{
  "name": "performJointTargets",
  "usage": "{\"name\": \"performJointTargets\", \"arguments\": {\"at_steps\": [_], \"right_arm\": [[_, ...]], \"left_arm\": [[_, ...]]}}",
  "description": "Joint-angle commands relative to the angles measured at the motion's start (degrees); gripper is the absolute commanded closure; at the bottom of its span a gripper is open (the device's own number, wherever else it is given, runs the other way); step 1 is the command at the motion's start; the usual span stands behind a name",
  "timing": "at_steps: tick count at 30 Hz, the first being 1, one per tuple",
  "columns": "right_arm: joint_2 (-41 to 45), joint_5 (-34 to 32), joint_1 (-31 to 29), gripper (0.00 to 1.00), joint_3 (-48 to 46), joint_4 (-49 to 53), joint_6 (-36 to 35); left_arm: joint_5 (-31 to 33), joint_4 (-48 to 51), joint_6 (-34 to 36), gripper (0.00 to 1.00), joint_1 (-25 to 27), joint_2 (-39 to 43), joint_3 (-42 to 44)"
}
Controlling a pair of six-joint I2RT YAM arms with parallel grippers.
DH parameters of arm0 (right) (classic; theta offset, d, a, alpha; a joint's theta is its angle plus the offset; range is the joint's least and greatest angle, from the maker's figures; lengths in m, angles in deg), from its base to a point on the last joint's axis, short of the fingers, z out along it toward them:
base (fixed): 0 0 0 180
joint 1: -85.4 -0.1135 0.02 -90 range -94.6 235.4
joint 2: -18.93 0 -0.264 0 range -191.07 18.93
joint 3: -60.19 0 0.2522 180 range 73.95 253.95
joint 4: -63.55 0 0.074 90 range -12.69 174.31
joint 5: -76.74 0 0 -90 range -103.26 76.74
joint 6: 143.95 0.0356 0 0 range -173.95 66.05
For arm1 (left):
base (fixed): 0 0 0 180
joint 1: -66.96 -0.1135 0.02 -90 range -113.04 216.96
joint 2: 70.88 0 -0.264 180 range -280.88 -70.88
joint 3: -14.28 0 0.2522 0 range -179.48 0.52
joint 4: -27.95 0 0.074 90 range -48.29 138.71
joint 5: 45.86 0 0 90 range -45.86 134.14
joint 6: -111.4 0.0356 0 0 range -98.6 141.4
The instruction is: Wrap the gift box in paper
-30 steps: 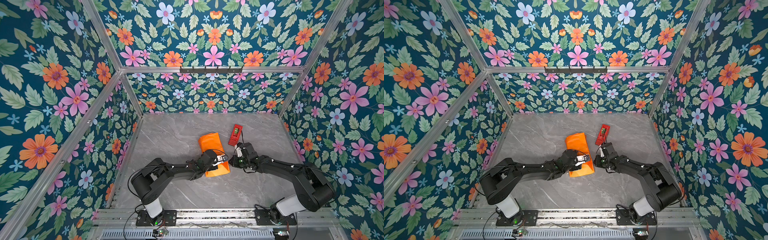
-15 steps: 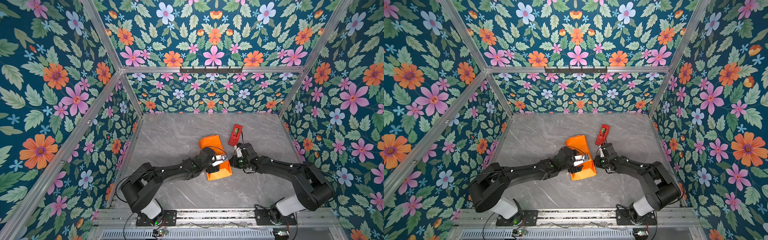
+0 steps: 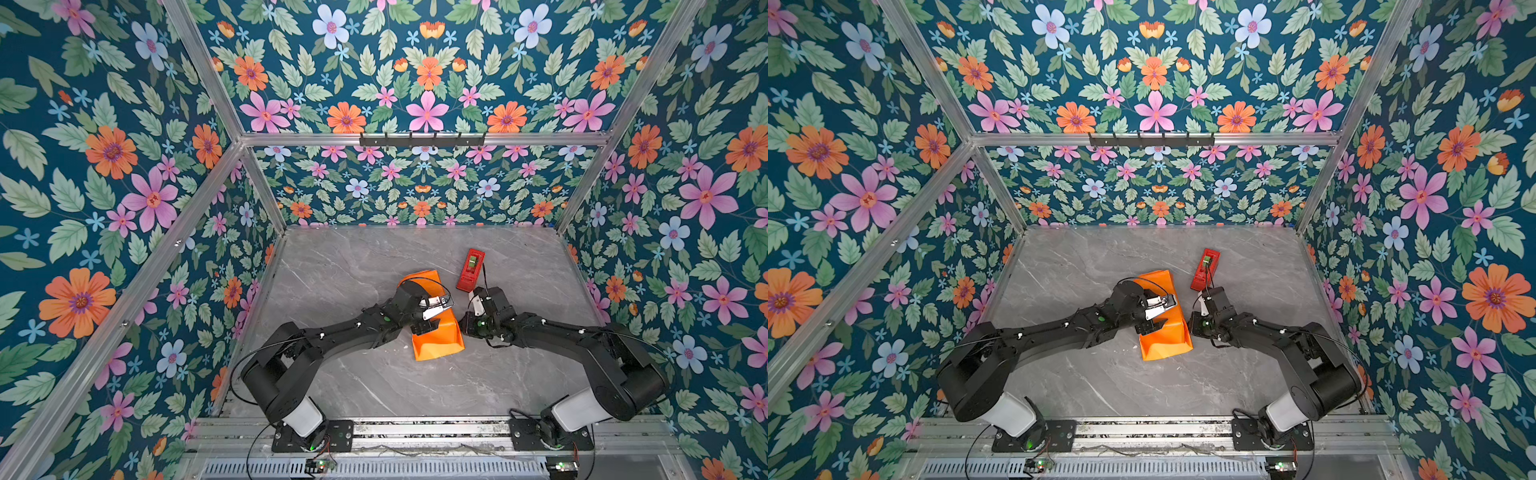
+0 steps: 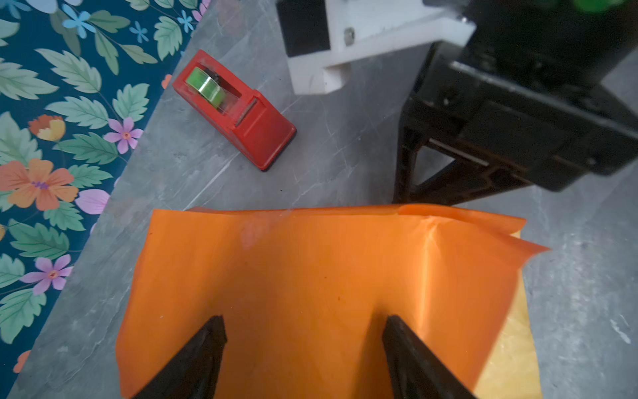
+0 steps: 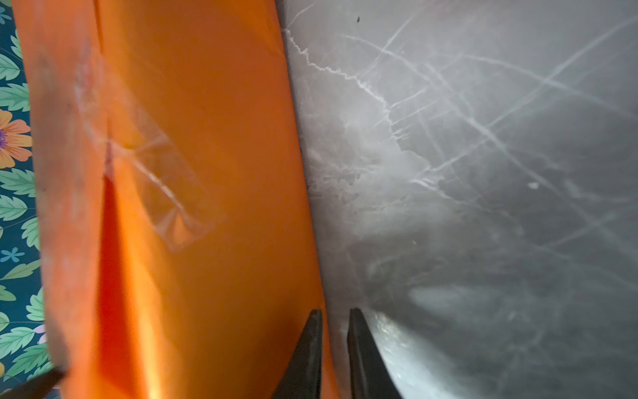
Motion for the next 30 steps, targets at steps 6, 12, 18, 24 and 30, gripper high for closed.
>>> {"name": "performJointTargets", "arguments": {"at_steps": [6, 12, 18, 24, 30], "right_arm": [[0.4, -0.6, 0.0, 0.82, 0.3, -0.3, -1.0], [0.3, -0.4, 0.0, 0.83, 0.4, -0.5, -1.0], [-0.7, 1.6, 0.0, 0.83, 1.0, -1.7, -0.5], [-1.9, 3.5, 0.0, 0.85, 0.8, -4.2, 0.6], [-2.4, 3.8, 0.0, 0.86, 0.3, -6.1, 1.2]], "left_arm": [[-2.6, 2.3, 0.5, 0.20, -0.1, -1.9, -0.7], [-0.2, 2.6, 1.5, 0.20, -0.1, -3.6, -1.0], [2.3, 2.7, 2.4, 0.21, 0.0, -5.2, -1.1], [4.9, 2.9, 3.1, 0.22, 0.3, -6.8, -1.3], [5.2, 2.8, 4.2, 0.22, 0.4, -6.8, 0.2]]}}
